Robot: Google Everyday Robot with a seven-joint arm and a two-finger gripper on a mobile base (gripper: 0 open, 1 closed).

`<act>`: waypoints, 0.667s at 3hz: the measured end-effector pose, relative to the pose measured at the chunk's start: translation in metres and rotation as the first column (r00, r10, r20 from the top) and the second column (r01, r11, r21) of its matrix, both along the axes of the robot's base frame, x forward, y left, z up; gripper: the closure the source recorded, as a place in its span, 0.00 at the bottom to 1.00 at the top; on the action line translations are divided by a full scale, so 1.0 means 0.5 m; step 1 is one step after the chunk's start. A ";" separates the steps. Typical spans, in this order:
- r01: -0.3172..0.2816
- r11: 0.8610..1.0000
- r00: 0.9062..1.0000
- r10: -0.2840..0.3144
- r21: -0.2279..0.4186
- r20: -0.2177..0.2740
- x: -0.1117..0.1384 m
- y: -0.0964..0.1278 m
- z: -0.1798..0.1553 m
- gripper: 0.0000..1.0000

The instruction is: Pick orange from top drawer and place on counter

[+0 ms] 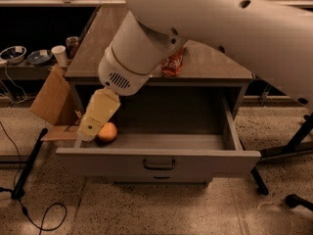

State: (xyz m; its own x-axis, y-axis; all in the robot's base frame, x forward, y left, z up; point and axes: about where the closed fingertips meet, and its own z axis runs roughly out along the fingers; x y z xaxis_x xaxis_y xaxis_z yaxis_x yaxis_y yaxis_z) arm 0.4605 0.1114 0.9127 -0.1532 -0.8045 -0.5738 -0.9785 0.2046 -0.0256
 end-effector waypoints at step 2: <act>0.099 0.995 0.993 -0.098 0.017 -0.058 0.093 0.085 -0.127 0.00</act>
Offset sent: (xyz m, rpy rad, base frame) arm 0.0926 0.0794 -0.1261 0.0424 0.1174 -0.1939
